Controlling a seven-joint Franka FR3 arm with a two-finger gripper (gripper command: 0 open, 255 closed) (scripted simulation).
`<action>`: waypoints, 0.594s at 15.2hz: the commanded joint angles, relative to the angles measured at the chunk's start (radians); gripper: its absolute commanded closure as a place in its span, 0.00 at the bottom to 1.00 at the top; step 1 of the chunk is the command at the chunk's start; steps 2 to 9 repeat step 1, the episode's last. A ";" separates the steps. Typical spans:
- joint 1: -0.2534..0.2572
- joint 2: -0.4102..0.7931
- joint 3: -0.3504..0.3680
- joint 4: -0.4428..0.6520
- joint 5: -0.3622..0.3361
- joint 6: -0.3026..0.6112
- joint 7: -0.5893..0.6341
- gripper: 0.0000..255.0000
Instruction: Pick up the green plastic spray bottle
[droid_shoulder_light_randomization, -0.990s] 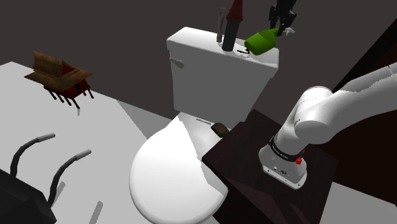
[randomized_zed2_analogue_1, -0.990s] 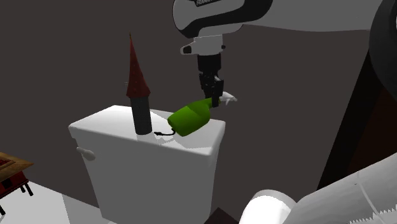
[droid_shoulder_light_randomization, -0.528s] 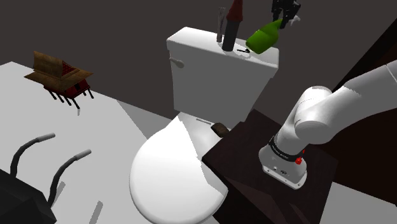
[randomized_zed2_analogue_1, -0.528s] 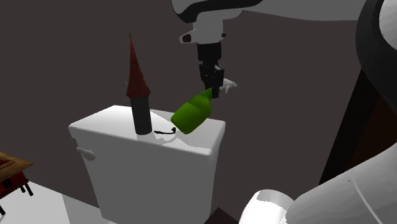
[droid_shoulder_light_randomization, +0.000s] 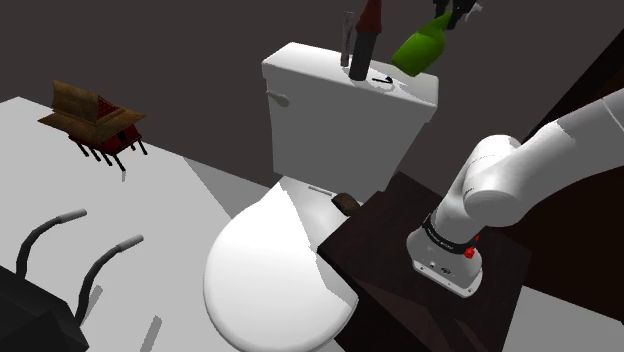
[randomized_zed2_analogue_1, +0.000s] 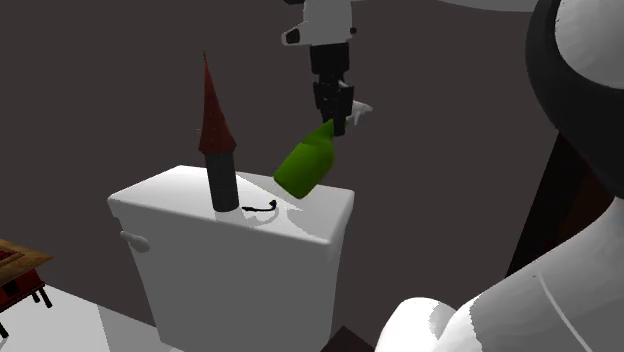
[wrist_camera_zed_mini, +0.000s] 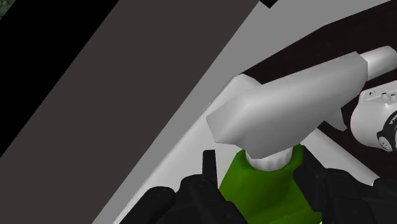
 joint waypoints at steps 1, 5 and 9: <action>0.002 0.008 -0.002 0.016 0.003 -0.008 -0.005 1.00; 0.002 0.008 -0.002 0.016 0.003 -0.008 -0.005 1.00; 0.002 0.008 -0.002 0.016 0.003 -0.008 -0.005 1.00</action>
